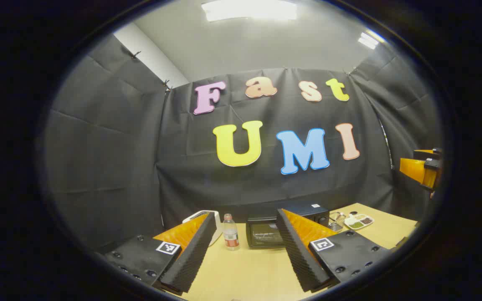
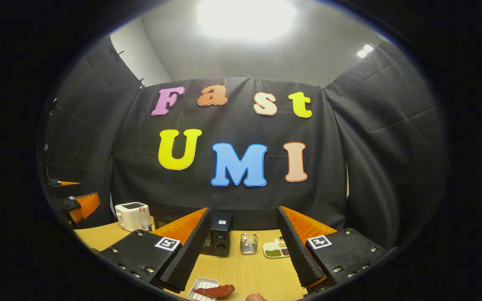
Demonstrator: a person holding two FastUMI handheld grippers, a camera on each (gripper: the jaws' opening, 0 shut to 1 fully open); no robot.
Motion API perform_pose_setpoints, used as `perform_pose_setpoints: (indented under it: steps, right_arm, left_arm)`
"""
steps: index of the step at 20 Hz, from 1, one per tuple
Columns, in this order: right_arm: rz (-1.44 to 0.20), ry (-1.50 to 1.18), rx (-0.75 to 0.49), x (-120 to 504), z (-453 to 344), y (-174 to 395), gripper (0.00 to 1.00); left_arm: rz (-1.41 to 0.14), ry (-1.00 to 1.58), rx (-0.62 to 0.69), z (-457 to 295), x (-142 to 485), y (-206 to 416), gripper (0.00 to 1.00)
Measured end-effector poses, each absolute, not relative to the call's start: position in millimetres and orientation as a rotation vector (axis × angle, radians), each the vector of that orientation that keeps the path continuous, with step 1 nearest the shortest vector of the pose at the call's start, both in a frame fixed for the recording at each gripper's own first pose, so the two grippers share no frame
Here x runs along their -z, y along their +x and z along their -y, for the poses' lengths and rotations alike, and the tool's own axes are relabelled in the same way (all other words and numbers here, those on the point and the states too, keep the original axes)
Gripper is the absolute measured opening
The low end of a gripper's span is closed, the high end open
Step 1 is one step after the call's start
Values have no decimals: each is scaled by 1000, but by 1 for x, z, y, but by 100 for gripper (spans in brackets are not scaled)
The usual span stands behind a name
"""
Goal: Open the electric oven with the left hand, put the food in, and close the electric oven.
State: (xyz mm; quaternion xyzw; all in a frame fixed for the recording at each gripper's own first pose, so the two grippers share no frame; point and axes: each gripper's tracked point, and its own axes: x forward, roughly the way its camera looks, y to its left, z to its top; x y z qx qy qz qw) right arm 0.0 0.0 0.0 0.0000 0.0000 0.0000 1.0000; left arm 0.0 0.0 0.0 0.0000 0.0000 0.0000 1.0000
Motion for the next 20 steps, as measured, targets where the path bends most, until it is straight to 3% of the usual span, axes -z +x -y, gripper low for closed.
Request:
perform_pose_setpoints:
  steps: [20]
  right_arm:
    - [4, -1, -8, 7, 15, -3, 95]
  left_arm:
    - [14, 12, -9, 18, -7, -4, 100]
